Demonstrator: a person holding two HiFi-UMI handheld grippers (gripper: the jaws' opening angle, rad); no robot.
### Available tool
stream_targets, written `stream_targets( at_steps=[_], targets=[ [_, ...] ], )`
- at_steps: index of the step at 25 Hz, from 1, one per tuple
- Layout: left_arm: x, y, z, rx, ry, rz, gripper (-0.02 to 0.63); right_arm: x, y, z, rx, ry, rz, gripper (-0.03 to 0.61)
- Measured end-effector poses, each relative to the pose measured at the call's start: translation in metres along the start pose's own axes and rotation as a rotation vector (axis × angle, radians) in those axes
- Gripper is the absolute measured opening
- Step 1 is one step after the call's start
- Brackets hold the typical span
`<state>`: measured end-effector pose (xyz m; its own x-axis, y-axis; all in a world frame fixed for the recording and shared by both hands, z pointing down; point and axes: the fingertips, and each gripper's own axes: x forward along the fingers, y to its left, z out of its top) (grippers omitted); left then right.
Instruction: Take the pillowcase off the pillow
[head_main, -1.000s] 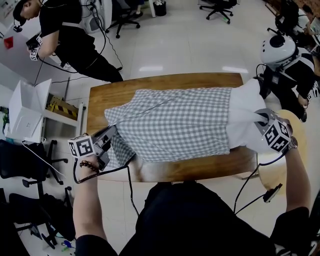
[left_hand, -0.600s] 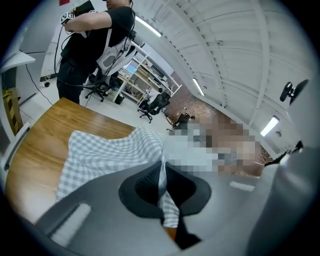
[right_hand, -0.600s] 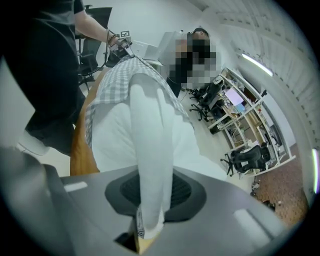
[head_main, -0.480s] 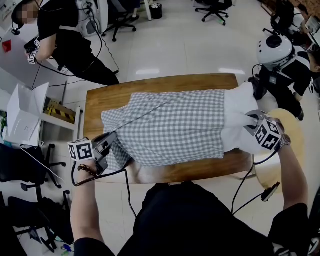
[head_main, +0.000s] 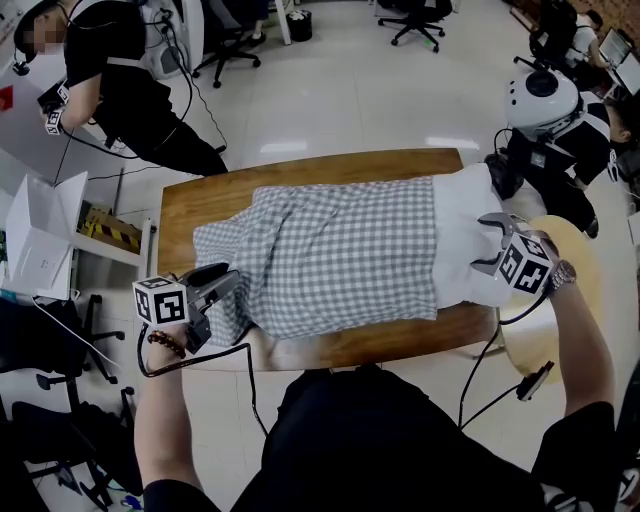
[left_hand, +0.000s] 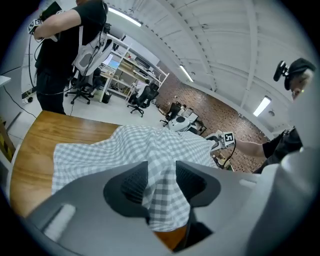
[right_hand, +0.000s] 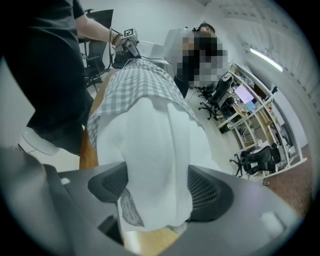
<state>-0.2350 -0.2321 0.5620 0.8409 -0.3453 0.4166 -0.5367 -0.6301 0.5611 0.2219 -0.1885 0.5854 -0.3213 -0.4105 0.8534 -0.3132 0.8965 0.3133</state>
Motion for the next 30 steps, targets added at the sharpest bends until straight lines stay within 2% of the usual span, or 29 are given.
stream_targets(
  at_steps=[4, 9, 14, 20, 27, 30],
  targets=[
    [-0.005, 0.001, 0.011, -0.002, -0.033, 0.015, 0.21, -0.015, -0.001, 0.008, 0.009, 0.001, 0.03, 0.387],
    [-0.004, 0.006, 0.025, -0.009, -0.071, 0.051, 0.225, -0.026, -0.002, 0.017, 0.013, -0.011, 0.068, 0.405],
    [-0.005, 0.005, 0.044, 0.016, -0.087, 0.058, 0.241, -0.049, -0.018, 0.054, 0.059, -0.121, 0.07, 0.407],
    [0.015, 0.006, 0.057, 0.036, -0.059, 0.076, 0.292, -0.029, -0.042, 0.068, 0.04, -0.127, 0.057, 0.407],
    [0.035, 0.024, 0.07, 0.015, -0.012, 0.103, 0.33, 0.008, -0.06, 0.071, 0.067, -0.042, 0.151, 0.407],
    [0.047, 0.035, 0.073, -0.004, 0.01, 0.113, 0.341, 0.026, -0.07, 0.068, 0.083, -0.039, 0.167, 0.407]
  ],
)
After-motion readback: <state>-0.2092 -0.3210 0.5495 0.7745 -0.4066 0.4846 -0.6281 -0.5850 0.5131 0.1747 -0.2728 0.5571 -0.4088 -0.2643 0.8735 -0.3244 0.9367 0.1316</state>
